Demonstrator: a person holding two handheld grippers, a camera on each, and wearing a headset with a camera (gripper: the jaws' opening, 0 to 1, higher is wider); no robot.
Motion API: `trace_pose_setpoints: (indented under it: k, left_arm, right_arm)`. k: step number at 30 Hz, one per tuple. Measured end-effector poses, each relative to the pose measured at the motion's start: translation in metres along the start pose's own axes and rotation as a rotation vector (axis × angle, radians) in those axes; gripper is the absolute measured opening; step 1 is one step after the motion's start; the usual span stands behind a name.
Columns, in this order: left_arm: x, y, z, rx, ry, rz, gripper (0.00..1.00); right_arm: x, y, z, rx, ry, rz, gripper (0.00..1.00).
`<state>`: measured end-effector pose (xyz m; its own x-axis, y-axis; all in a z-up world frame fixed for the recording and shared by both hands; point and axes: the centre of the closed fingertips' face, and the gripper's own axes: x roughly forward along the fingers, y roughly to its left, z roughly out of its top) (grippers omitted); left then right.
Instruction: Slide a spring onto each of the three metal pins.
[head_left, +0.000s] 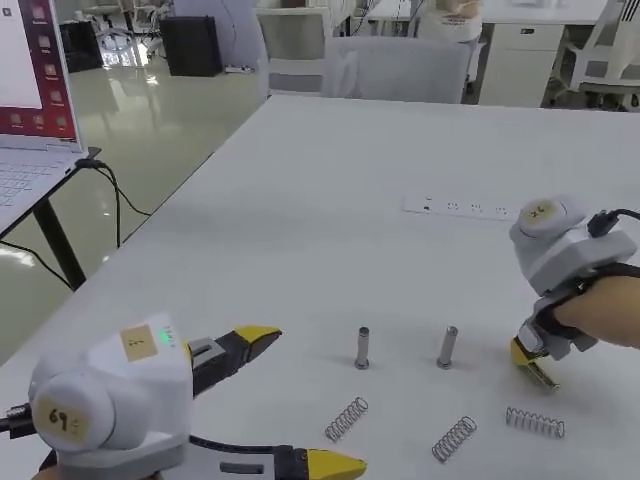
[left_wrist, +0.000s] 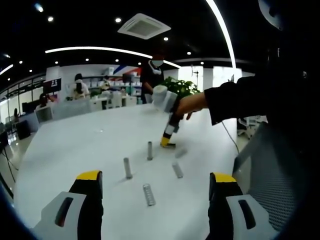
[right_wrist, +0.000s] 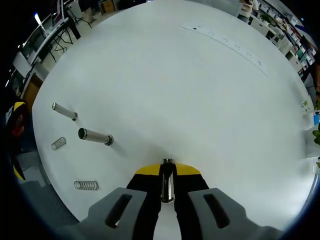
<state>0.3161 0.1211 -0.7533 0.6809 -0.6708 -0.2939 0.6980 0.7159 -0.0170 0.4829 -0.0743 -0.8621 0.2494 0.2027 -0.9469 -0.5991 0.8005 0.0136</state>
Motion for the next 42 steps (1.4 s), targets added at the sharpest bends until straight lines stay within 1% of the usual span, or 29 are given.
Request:
trace_pose_setpoints:
  k: [2, 6, 8, 11, 16, 23, 27, 36, 42]
  left_arm:
    - [0.0, -0.001, 0.0, 0.002, 0.001, -0.003, 0.84]
    - [0.0, -0.001, 0.0, 0.003, 0.001, -0.004, 0.84]
    - [0.0, -0.002, 0.001, 0.004, 0.0, -0.006, 0.84]
    - [0.0, -0.002, 0.001, 0.006, -0.002, -0.008, 0.84]
    - [0.001, -0.003, 0.0, 0.011, 0.002, -0.012, 0.84]
    - [0.0, -0.004, 0.0, 0.015, 0.003, -0.013, 0.84]
    - [0.0, -0.004, 0.0, 0.017, 0.006, -0.014, 0.84]
    - [-0.001, -0.005, -0.001, 0.018, 0.012, -0.013, 0.84]
    - [-0.001, -0.004, -0.001, 0.015, 0.012, -0.012, 0.84]
  right_arm:
    - [-0.004, 0.0, 0.0, 0.001, -0.007, 0.0, 0.05]
    - [-0.015, 0.004, 0.0, 0.002, -0.039, 0.005, 0.05]
    - [-0.026, 0.012, -0.004, 0.002, -0.06, 0.009, 0.05]
    - [-0.034, 0.017, -0.008, 0.0, -0.082, 0.009, 0.05]
    - [-0.045, 0.019, -0.01, 0.001, -0.125, 0.01, 0.05]
    - [-0.046, 0.019, -0.016, 0.004, -0.155, 0.014, 0.05]
    - [-0.048, 0.02, -0.016, -0.008, -0.179, 0.012, 0.05]
    - [-0.049, 0.02, -0.008, -0.035, -0.234, 0.011, 0.04]
    - [-0.048, 0.02, -0.006, -0.036, -0.261, 0.013, 0.04]
